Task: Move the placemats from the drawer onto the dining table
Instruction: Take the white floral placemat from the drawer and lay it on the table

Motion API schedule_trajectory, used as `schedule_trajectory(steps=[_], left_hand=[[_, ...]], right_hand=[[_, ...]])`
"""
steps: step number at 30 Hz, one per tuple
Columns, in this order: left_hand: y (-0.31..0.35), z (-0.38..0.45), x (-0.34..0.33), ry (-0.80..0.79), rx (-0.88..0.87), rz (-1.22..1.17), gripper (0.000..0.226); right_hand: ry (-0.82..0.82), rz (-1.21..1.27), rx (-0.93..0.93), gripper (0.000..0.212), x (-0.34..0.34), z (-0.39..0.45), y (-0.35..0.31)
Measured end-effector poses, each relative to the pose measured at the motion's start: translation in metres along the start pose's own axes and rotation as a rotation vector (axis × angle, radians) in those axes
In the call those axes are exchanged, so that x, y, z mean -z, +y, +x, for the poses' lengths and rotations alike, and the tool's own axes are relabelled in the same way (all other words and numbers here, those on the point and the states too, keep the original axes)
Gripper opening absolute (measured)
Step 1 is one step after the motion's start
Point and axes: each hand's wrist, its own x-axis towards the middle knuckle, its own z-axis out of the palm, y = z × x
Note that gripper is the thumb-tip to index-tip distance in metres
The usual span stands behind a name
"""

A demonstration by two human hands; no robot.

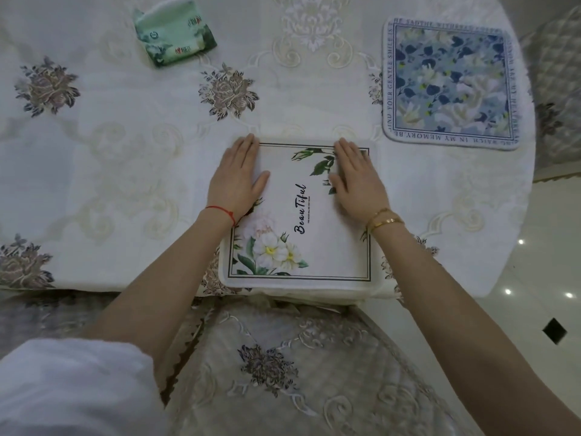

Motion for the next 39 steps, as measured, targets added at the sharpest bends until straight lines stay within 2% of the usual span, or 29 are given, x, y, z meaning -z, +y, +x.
schedule_trajectory(steps=[5,9,11,22,30,39], left_hand=[[-0.005,-0.016,0.004,0.017,0.102,0.033,0.062],[0.028,-0.021,0.0,-0.042,-0.051,-0.003,0.062],[0.04,-0.025,-0.007,-0.07,-0.09,0.011,0.061],[0.004,-0.08,-0.003,-0.041,0.09,0.019,0.062],[0.062,-0.125,-0.01,-0.139,-0.072,-0.005,0.065],[0.035,-0.151,-0.009,-0.149,0.093,0.04,0.068]], right_hand=[[0.066,0.044,-0.188,0.062,0.005,-0.022,0.009],[-0.009,0.047,0.04,0.061,-0.008,-0.019,-0.032],[-0.063,0.043,0.073,0.06,-0.019,-0.02,-0.046],[-0.039,-0.029,-0.146,0.064,0.001,-0.092,0.017],[-0.119,-0.028,0.074,0.064,-0.026,-0.114,-0.051],[-0.1,-0.056,-0.082,0.063,-0.009,-0.166,-0.012]])
